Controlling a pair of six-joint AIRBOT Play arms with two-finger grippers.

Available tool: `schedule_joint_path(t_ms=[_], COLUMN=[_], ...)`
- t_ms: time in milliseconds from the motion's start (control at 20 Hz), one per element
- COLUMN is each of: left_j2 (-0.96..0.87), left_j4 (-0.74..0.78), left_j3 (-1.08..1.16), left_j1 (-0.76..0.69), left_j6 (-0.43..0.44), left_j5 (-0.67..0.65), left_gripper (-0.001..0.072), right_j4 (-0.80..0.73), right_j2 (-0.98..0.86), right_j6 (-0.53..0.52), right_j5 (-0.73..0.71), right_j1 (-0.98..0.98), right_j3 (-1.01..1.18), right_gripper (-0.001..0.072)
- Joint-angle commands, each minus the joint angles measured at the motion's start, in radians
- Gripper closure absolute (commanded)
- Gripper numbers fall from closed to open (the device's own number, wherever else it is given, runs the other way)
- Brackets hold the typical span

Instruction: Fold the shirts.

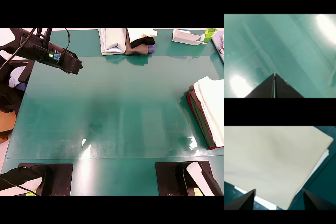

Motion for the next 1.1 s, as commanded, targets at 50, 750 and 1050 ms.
schedule_joint_path(t_ms=[50, 750, 1050], left_j2=[0.000, 0.000, 0.000], left_j4=[0.001, 0.005, 0.005], left_j3=[0.000, 0.000, 0.000], left_j1=[0.000, 0.001, 0.001], left_j6=[0.002, 0.002, 0.002], left_j5=[0.003, 0.021, 0.029], left_gripper=[0.0681, 0.0681, 0.0681], right_j4=[0.129, 0.461, 0.462], right_j2=[-0.038, -0.174, -0.261], right_j6=[-0.014, -0.018, -0.036], right_j5=[0.064, -0.256, -0.295], right_j1=[-0.024, 1.134, 1.275], right_j3=[0.115, 0.247, 0.247], right_gripper=[0.0048, 0.0429, 0.0688])
